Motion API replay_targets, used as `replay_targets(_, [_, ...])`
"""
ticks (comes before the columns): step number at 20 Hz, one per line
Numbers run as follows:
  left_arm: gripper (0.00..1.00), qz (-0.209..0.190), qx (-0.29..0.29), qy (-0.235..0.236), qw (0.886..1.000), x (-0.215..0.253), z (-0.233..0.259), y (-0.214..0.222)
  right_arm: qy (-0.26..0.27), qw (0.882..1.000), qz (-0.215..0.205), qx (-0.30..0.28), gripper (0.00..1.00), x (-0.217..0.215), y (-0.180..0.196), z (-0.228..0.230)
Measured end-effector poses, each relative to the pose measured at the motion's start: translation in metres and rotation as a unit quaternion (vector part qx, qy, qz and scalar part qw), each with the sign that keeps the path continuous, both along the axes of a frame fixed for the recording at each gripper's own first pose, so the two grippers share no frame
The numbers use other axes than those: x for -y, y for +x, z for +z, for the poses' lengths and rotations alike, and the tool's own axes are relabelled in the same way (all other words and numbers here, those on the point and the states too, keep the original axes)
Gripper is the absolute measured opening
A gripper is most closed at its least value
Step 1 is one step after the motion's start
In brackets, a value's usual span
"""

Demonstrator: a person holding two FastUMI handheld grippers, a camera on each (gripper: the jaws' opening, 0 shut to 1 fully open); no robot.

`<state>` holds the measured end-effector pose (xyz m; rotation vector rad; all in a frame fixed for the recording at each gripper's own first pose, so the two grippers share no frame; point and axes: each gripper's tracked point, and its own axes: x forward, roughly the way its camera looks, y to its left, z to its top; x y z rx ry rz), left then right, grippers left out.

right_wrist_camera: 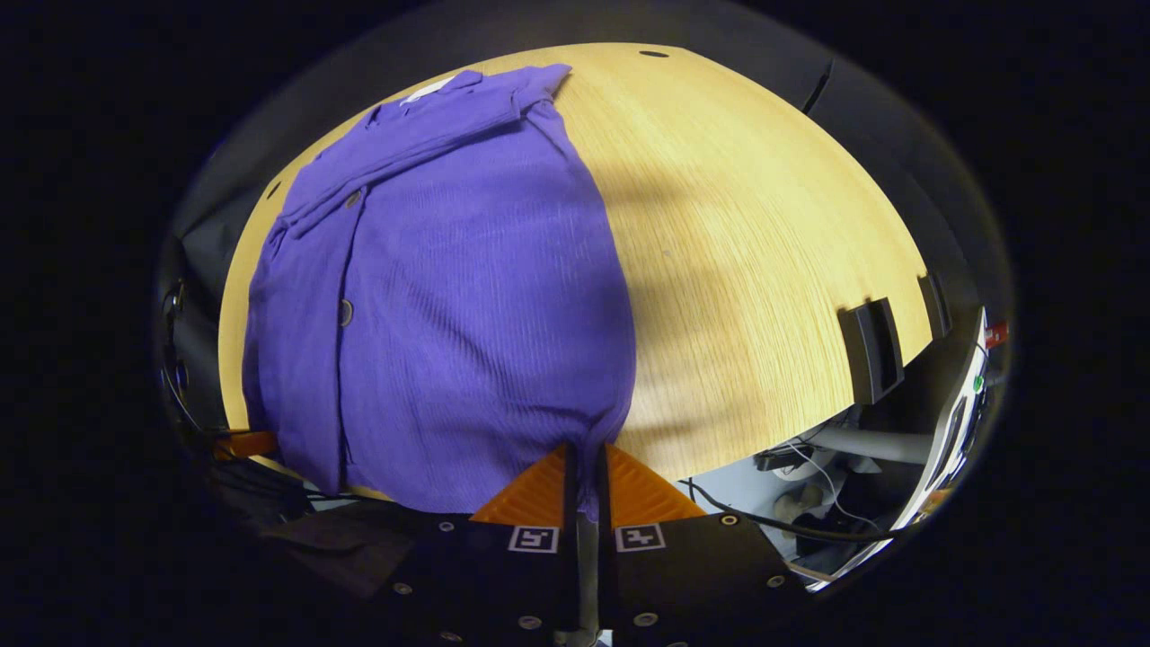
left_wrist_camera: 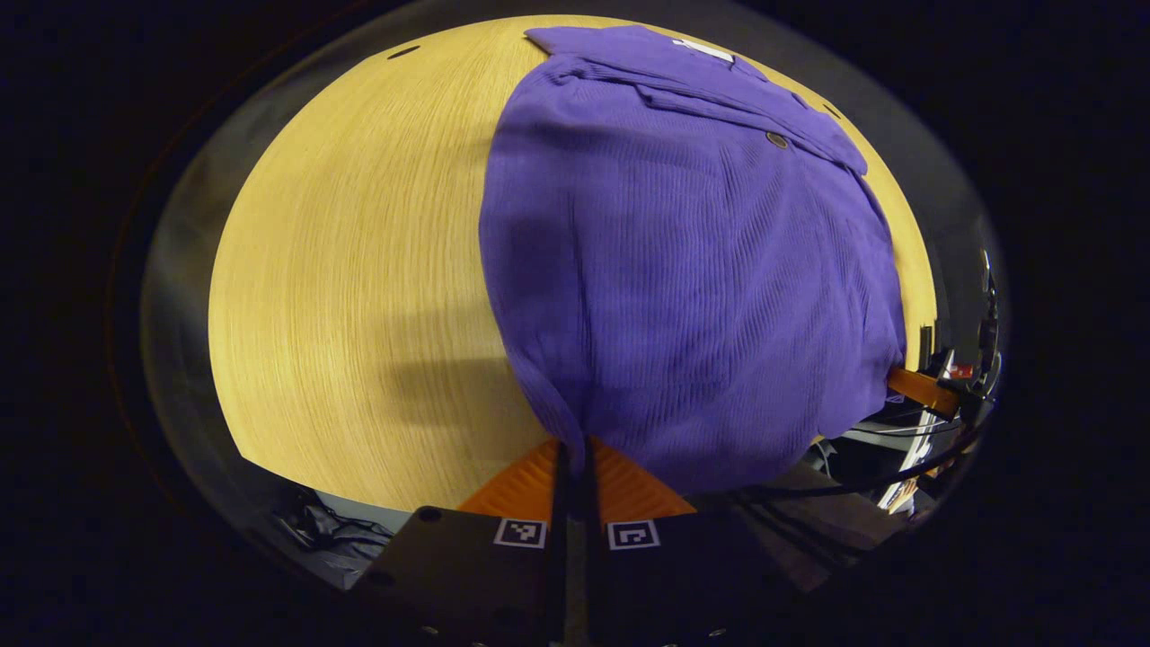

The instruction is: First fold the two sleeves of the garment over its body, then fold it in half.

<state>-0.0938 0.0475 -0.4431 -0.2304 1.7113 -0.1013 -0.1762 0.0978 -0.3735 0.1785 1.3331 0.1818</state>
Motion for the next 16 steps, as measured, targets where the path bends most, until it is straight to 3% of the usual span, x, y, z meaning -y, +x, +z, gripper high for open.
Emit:
replay_targets(6, [0.11,-0.028,0.044,-0.048,0.997,-0.001,0.034,0.051,0.054,0.996,-0.063,0.044,0.08,-0.025,0.037,0.064])
replay_targets(16, [0.11,-0.062,0.12,-0.055,0.989,0.003,0.094,0.161,0.107,0.987,-0.019,0.116,0.08,-0.06,0.118,0.151])
